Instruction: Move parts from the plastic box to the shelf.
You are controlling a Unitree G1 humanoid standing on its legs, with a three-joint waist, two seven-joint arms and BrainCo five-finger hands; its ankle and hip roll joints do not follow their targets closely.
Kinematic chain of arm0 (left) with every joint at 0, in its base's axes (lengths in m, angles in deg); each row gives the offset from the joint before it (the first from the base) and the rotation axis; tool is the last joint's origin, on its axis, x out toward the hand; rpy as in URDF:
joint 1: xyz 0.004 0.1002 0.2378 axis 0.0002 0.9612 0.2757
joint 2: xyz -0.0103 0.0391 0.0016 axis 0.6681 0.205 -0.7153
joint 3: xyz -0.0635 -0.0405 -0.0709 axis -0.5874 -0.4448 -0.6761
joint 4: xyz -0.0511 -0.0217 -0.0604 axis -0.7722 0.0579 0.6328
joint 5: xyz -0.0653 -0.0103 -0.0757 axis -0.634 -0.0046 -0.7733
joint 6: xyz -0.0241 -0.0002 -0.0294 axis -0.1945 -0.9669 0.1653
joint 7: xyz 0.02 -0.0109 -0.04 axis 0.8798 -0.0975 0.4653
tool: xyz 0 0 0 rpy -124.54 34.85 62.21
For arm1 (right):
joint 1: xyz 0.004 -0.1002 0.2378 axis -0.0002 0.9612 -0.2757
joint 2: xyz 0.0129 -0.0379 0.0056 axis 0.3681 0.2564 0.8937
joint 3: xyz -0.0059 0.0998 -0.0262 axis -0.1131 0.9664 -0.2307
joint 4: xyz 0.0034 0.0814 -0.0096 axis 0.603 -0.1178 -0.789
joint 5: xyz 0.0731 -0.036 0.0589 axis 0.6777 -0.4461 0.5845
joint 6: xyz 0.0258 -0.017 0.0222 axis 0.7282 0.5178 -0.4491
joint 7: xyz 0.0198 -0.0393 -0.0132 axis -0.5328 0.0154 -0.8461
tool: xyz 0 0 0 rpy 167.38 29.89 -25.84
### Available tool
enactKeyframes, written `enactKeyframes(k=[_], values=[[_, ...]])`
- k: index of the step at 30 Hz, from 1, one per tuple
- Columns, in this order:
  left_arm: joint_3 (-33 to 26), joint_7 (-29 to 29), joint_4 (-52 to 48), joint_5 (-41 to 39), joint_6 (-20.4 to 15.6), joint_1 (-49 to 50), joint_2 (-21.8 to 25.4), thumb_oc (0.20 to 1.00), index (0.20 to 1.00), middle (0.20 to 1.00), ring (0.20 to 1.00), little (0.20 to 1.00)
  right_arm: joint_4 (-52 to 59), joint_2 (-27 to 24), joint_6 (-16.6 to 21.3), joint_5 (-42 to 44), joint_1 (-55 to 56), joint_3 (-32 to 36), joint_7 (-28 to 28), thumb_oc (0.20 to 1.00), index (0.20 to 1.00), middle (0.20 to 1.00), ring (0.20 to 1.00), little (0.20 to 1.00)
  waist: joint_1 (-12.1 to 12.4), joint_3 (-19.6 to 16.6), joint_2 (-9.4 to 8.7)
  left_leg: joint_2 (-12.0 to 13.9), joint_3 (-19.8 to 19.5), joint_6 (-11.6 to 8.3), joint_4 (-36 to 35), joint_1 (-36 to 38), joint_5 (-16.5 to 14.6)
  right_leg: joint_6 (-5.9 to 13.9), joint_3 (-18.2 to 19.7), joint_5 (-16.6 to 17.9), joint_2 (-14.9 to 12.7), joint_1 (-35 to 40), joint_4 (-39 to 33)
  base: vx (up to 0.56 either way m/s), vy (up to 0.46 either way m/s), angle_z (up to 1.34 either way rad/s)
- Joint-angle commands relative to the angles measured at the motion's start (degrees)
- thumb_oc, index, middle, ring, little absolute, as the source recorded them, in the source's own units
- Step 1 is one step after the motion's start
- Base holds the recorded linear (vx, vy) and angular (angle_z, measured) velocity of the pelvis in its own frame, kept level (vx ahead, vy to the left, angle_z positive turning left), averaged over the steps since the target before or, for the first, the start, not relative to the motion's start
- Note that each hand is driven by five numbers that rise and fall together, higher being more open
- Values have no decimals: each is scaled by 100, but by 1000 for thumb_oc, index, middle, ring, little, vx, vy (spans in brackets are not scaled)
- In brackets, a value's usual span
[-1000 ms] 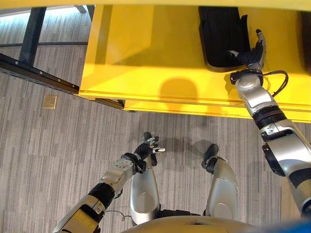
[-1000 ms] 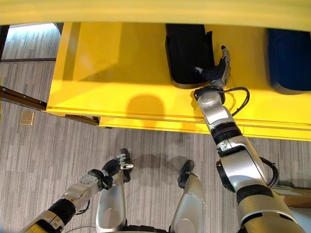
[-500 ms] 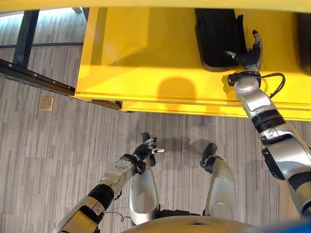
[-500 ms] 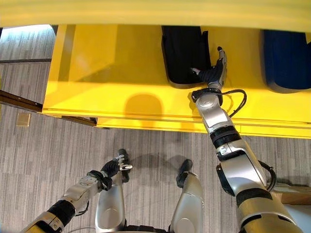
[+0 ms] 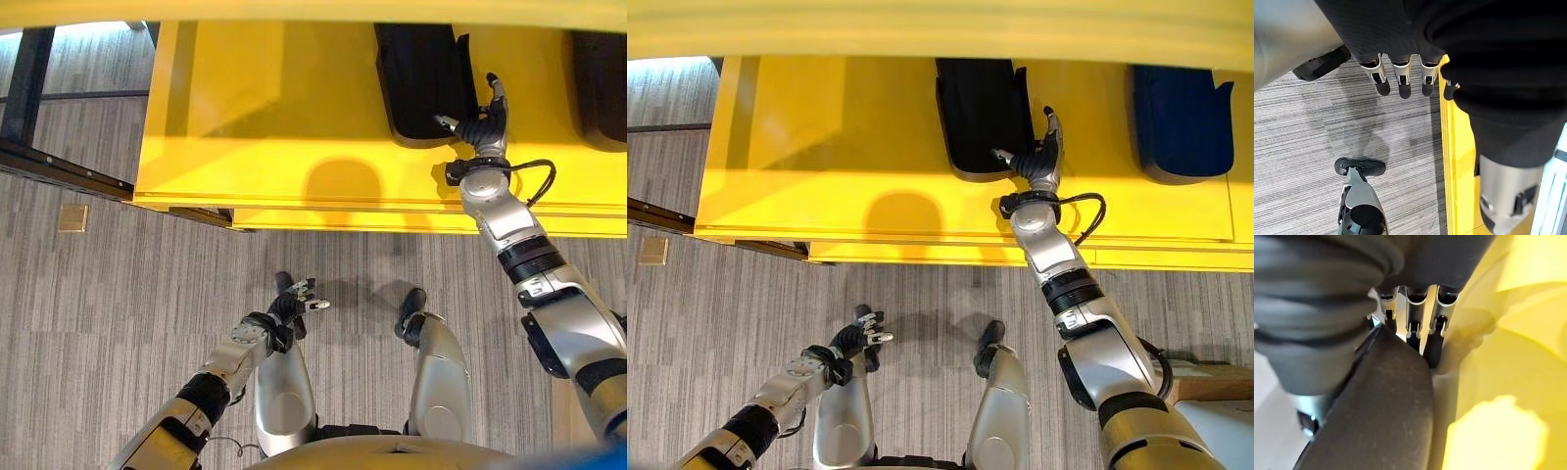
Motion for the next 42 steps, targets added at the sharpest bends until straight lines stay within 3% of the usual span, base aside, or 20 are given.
enactKeyframes(k=[1, 9, 25, 32, 42], values=[[-20, -48, -288, 117, -161, 113, -143, 1000, 1000, 1000, 1000, 1000, -714, 544, -832, 526, 1704, -459, 291, 1000, 1000, 1000, 1000, 1000, 130, 389, 239, 136, 222, -16, 72, 153, -234, 336, 113, 93, -138, -190, 178, 0, 0, 0], [23, -210, -323, 82, -188, 102, -193, 1000, 1000, 1000, 1000, 1000, -794, 634, -620, 726, 1857, -402, 20, 1000, 1000, 1000, 1000, 1000, 120, 389, 228, 133, 215, 3, 83, 172, -246, 326, 118, 83, -129, -169, 192, 0, 0, 0], [-52, -259, -514, 171, 28, 214, -225, 1000, 1000, 1000, 1000, 1000, -234, 638, -436, 506, 2197, -496, 629, 1000, 1000, 1000, 1000, 1000, 73, 389, 158, 112, 232, 16, 74, 324, -258, 334, 162, 108, -82, -27, 113, 1, 0, -1], [-55, -280, -523, 66, -43, 295, -249, 1000, 1000, 1000, 1000, 1000, 91, 673, -464, 659, 2309, -580, 726, 1000, 1000, 1000, 1000, 1000, 55, 389, 143, 107, 254, 30, 71, 428, -268, 335, 188, 99, -75, 75, 82, 13, 10, -5], [-19, -366, -506, 84, 3, 270, -298, 1000, 1000, 1000, 1000, 1000, -56, 821, -177, 1168, 2364, -463, 416, 1000, 1000, 1000, 1000, 1000, 50, 389, 165, 97, 272, 45, 54, 520, -266, 329, 192, 98, -75, 160, 69, 0, 0, 0]])
